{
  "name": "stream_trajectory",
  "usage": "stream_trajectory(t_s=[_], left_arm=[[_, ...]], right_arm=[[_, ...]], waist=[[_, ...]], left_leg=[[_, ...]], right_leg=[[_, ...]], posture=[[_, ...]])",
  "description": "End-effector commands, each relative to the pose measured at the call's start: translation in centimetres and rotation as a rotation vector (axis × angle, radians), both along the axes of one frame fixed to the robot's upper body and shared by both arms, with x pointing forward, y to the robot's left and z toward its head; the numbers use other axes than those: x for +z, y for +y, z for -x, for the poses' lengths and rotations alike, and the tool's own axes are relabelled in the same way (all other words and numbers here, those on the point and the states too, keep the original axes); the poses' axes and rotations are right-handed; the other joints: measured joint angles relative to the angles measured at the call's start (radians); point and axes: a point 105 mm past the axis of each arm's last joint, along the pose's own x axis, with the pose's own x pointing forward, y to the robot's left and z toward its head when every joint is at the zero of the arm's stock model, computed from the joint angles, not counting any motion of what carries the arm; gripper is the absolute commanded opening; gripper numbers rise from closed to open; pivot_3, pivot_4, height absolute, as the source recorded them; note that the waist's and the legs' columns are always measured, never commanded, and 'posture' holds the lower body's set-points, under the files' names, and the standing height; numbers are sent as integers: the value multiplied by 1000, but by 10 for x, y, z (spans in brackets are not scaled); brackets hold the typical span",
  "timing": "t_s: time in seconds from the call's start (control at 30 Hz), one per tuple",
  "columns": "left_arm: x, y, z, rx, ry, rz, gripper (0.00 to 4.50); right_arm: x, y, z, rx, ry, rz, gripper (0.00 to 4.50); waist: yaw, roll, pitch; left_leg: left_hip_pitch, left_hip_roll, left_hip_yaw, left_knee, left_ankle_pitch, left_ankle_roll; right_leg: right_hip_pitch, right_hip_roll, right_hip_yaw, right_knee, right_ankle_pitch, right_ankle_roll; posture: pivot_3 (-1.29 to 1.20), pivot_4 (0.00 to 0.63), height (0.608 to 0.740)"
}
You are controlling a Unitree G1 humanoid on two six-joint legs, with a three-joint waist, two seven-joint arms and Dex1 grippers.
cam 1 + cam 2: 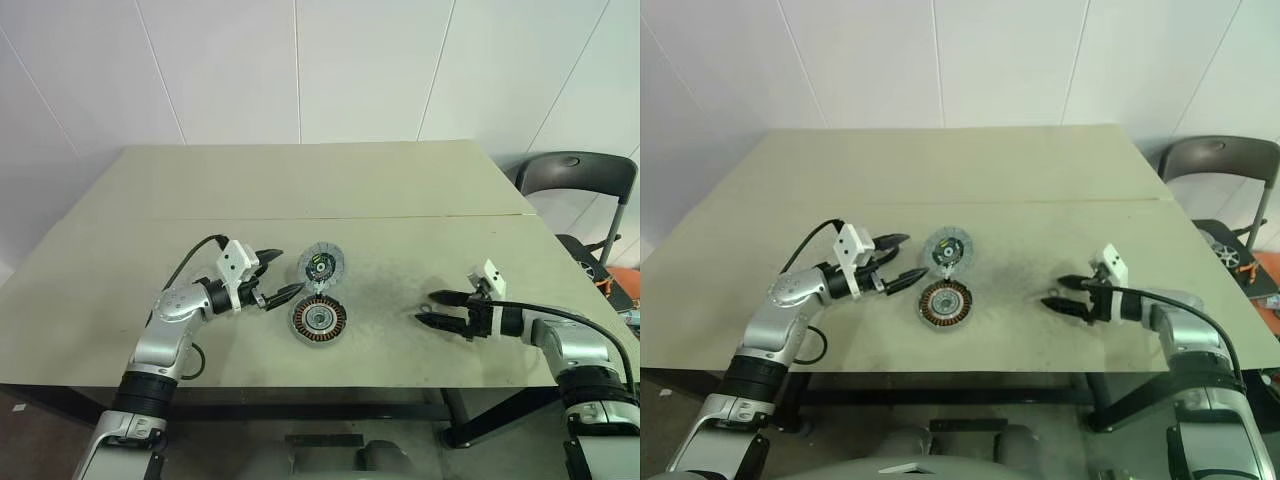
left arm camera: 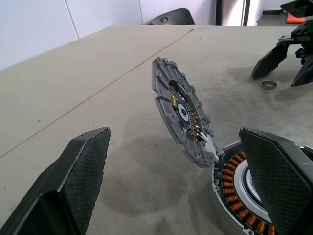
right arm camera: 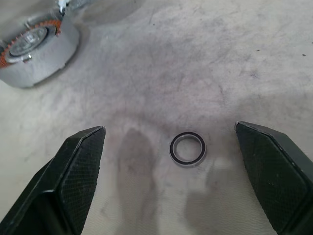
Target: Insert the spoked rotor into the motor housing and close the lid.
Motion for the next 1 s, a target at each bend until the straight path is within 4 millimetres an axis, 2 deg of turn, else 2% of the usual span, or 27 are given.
stream_trajectory(t_s=[0.03, 0.13, 0.27, 0.4, 0.67, 1.0], left_arm=[[13, -5, -3, -16, -48, 0, 4500], [14, -5, -3, -16, -47, 2, 4500], [13, -6, -3, -16, -45, 6, 4500], [11, -7, -2, -14, -41, 10, 4500], [9, -6, 0, -17, -36, 11, 4500], [10, -6, -1, -22, -40, 6, 4500]], right_arm=[[-9, -14, 1, -42, 16, 97, 4474], [-7, -14, 1, -35, 16, 103, 4474], [-21, -26, 8, -36, 54, 197, 4474], [-26, -28, 12, -36, 78, 188, 4474], [-27, -23, 13, -22, 83, 180, 4474], [-25, -25, 12, -39, 65, 181, 4474]], waist=[[0, -1, 0], [1, -1, 0], [2, -2, -1], [4, -3, -2], [26, -6, -4], [26, -5, -3]], left_leg=[[0, 0, 0, 0, 0, 0], [1, 0, 0, 1, 0, 0], [1, 0, 0, 2, 0, 0], [1, 0, 0, 2, 0, 0], [3, 0, 0, 2, 0, 0], [10, 0, 2, 1, 0, 0]], right_leg=[[0, 0, 0, 0, 0, 1], [2, 0, 0, 0, -2, 1], [2, 0, 0, 0, -2, 1], [3, 0, 0, 0, -2, 1], [4, 0, 0, 0, -2, 0], [12, 0, 0, -2, -3, 0]], posture=[[0, 0, 740], [0, 0, 740], [0, 0, 740], [0, 0, 740], [0, 0, 740], [0, 0, 740]])
